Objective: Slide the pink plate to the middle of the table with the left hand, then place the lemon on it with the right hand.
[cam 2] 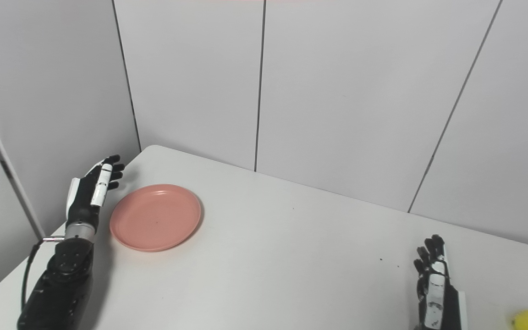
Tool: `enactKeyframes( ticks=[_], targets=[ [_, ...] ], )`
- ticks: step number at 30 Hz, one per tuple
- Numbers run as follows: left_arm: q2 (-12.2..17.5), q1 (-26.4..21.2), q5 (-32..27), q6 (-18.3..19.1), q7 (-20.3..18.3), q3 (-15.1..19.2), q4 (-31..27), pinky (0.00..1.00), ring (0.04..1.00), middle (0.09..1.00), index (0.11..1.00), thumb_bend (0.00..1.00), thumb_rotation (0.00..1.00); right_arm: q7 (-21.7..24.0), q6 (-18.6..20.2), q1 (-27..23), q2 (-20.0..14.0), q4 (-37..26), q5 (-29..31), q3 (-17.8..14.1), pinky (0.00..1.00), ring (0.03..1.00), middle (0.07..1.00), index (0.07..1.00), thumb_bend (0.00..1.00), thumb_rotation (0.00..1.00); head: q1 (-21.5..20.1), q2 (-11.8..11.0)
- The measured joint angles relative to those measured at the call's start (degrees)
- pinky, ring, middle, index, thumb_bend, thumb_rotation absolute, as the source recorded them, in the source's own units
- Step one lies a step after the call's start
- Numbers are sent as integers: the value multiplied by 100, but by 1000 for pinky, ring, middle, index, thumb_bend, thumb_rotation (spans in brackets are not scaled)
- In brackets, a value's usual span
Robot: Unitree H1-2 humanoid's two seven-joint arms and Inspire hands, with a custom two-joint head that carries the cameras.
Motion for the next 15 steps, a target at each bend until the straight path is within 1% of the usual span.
enactKeyframes(
  ticks=[5, 9, 11, 13, 15],
  targets=[
    [10, -106, -127, -259, -57, -2, 382, 767, 784, 777, 768, 407, 1000, 17, 0, 1, -19, 0, -3, 12, 991, 967, 974, 978, 637, 1000, -9, 0],
    [18, -170, -228, -569, -140, -24, 658, 752, 769, 772, 764, 403, 1000, 24, 0, -1, -20, 0, -7, 21, 989, 966, 973, 978, 638, 1000, -17, 0],
    [17, -190, -231, -598, -160, -44, 730, 749, 767, 775, 769, 398, 1000, 24, 0, -2, -20, 0, -14, 21, 992, 967, 971, 978, 628, 1000, -9, -9],
    [17, -221, -232, -753, -167, -92, 868, 755, 770, 780, 774, 403, 1000, 24, 1, -2, -24, 2, -32, 21, 991, 968, 973, 978, 627, 1000, -17, -18],
    [15, -267, -301, -832, -195, -106, 985, 746, 769, 782, 776, 402, 1000, 24, 1, -5, -26, 7, -57, 22, 987, 966, 971, 977, 625, 1000, -26, -9]
  ],
)
